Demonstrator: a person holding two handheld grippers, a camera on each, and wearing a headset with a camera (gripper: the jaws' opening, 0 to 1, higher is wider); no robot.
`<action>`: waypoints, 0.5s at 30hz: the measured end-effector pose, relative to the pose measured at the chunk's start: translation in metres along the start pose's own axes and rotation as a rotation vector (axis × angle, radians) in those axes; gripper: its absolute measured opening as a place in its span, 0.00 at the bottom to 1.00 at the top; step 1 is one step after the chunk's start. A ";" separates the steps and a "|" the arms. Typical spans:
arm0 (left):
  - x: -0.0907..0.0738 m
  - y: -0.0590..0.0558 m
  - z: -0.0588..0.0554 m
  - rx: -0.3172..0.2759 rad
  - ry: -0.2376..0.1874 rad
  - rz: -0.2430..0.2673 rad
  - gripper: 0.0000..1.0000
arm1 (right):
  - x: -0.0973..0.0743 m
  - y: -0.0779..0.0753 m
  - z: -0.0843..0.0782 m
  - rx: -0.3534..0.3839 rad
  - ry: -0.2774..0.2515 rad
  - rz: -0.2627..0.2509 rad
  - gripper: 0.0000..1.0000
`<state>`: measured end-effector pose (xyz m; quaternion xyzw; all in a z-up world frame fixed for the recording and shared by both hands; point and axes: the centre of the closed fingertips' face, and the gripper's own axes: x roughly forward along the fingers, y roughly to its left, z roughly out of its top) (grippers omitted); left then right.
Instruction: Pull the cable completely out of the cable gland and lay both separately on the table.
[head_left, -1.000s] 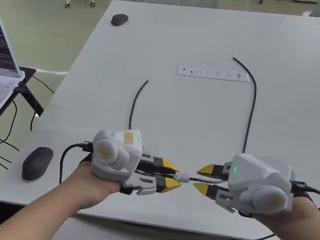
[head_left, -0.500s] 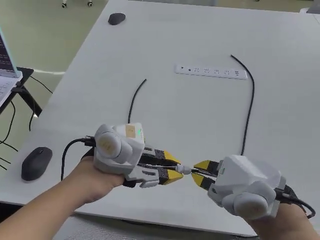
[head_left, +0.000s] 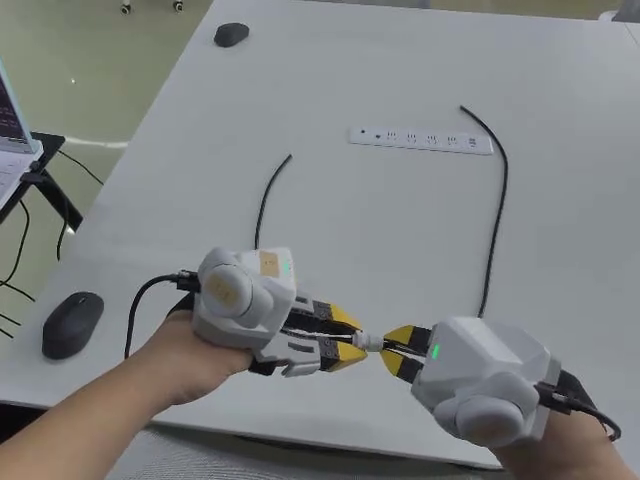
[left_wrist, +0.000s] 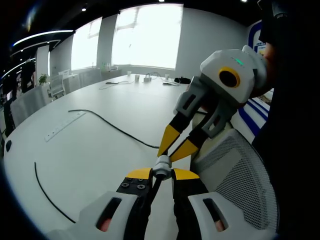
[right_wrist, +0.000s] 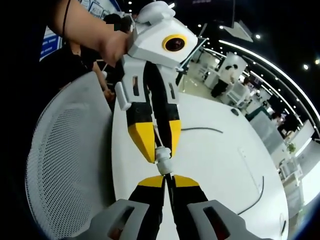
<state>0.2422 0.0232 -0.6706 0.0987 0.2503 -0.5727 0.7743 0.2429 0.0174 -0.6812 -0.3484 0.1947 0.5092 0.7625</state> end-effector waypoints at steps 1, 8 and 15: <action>0.000 0.000 0.000 0.000 -0.001 0.000 0.15 | 0.000 0.000 0.000 0.001 0.000 0.001 0.00; 0.002 0.001 0.000 0.001 -0.002 0.002 0.15 | 0.000 -0.002 -0.005 0.013 0.011 -0.003 0.00; 0.004 0.001 0.002 0.012 -0.008 0.008 0.15 | 0.000 -0.004 -0.009 0.075 0.011 -0.007 0.00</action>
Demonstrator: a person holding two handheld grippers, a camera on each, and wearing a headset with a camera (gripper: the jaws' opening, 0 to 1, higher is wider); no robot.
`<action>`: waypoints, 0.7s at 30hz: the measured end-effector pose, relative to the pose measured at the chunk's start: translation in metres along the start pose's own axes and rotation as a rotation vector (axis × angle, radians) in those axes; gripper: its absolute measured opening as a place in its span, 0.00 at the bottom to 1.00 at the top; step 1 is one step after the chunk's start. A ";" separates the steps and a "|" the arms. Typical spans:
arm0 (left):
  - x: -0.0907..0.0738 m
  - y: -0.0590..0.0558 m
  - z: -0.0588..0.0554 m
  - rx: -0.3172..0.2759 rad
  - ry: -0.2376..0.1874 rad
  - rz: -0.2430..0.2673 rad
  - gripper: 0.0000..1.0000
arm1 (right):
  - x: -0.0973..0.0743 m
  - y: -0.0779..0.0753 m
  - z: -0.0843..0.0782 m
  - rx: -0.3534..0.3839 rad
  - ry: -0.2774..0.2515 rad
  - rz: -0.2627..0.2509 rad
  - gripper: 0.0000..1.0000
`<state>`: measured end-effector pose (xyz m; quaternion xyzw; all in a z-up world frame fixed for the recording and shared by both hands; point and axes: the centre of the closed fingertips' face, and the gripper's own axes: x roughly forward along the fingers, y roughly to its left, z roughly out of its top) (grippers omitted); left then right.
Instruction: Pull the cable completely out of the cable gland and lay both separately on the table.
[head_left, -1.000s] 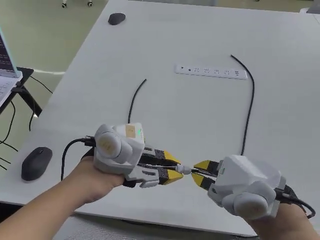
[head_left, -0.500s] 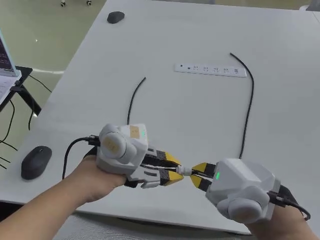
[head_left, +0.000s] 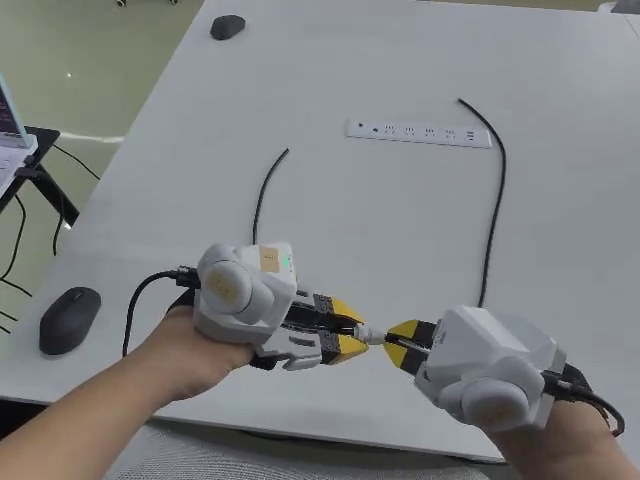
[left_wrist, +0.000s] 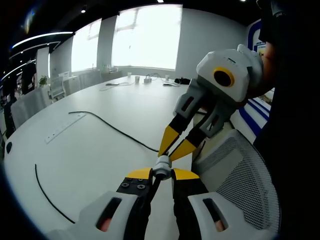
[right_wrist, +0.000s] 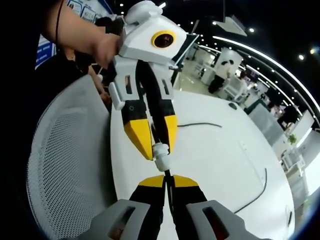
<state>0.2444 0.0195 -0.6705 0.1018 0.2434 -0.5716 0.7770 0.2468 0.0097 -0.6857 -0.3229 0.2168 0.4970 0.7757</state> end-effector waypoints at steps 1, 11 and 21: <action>0.000 0.000 0.000 0.001 0.001 0.002 0.15 | 0.000 0.000 -0.001 0.002 0.004 -0.001 0.00; -0.003 0.003 0.002 -0.013 -0.008 0.009 0.15 | 0.000 -0.010 -0.014 0.092 0.019 -0.022 0.00; -0.001 0.002 0.002 -0.014 -0.007 0.009 0.15 | 0.000 -0.018 -0.038 0.214 0.069 -0.058 0.00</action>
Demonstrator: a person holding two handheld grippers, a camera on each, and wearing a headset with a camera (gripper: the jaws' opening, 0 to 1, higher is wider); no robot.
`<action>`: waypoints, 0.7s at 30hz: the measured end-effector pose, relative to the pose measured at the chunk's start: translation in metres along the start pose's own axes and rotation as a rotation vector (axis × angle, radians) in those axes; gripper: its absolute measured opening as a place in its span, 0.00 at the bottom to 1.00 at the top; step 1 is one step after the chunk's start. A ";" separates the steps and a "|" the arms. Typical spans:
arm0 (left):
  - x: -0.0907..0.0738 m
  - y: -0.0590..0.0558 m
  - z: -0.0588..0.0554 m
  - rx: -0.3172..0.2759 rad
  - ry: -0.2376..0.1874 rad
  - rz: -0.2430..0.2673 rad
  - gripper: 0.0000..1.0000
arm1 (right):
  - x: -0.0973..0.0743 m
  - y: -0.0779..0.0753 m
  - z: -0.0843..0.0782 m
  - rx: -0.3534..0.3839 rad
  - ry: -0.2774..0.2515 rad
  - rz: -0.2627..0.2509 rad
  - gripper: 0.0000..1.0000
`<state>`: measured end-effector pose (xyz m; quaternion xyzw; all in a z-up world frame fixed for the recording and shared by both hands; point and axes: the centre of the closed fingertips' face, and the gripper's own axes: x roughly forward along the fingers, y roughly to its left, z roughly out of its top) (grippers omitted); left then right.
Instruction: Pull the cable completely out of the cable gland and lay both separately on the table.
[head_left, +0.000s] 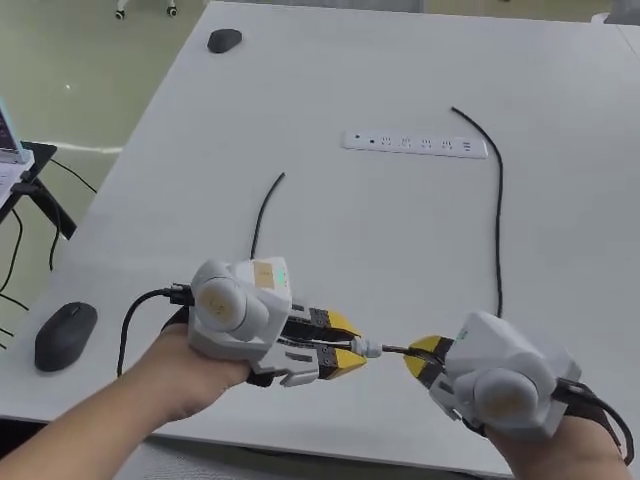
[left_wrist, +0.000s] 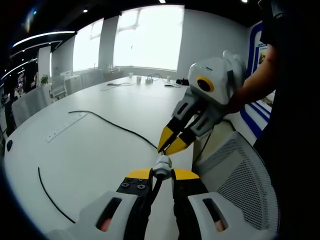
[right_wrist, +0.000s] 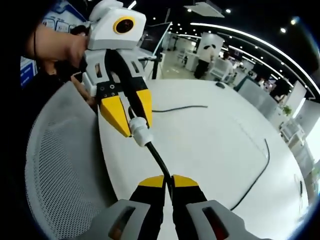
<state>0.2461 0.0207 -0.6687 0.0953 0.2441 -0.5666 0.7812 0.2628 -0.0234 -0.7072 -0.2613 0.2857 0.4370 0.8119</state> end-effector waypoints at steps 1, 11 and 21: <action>0.000 0.000 0.000 0.000 0.000 0.001 0.15 | 0.000 -0.002 -0.003 0.022 0.004 -0.005 0.00; 0.000 0.000 0.001 0.007 -0.005 0.010 0.15 | 0.003 -0.014 -0.032 0.224 0.048 -0.044 0.00; 0.003 -0.002 0.003 0.018 -0.009 0.011 0.15 | 0.004 -0.020 -0.053 0.340 0.094 -0.066 0.00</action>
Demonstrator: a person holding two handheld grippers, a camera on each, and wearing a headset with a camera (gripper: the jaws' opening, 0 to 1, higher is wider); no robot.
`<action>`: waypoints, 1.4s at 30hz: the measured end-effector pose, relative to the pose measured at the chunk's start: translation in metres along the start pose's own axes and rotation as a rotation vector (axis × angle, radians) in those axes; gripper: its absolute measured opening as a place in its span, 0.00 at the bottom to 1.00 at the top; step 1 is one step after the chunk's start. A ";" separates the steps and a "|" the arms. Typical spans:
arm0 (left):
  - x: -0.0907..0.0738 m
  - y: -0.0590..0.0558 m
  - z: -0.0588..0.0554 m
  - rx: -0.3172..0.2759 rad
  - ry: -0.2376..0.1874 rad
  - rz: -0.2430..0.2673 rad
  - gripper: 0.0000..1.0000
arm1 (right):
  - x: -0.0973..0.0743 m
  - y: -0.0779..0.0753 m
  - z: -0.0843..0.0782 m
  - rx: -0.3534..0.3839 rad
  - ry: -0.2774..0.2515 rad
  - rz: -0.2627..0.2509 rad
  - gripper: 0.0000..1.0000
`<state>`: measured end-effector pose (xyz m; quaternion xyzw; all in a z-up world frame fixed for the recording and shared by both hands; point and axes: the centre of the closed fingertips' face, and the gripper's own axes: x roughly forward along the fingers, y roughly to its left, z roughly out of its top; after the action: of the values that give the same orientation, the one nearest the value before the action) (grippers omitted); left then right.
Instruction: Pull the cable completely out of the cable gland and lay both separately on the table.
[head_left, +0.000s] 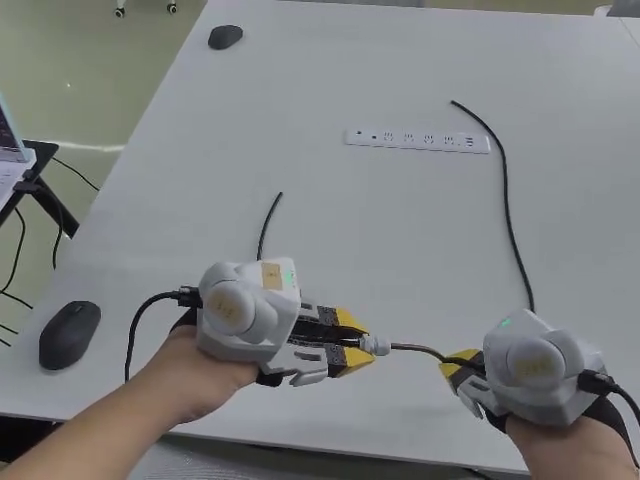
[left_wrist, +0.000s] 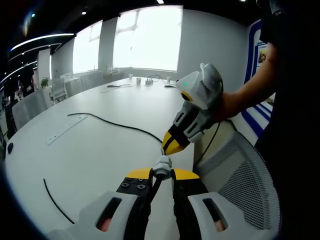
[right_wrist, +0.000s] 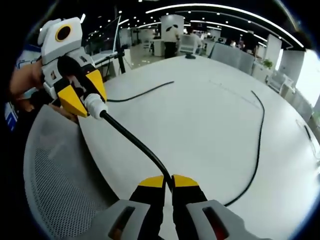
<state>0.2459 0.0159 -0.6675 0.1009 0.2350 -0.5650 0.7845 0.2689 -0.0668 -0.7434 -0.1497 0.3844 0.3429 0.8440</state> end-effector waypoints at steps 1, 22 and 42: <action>0.000 0.000 0.000 0.000 -0.001 0.001 0.15 | 0.000 0.000 0.000 0.000 -0.001 0.000 0.00; -0.007 0.013 0.007 -0.060 -0.030 0.047 0.15 | -0.035 0.005 0.033 -0.179 -0.132 -0.041 0.17; -0.006 0.006 0.010 -0.026 -0.026 0.053 0.15 | -0.031 0.040 0.067 -0.334 -0.158 -0.053 0.11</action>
<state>0.2525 0.0187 -0.6565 0.0894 0.2294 -0.5420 0.8035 0.2628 -0.0175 -0.6760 -0.2704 0.2505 0.3901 0.8438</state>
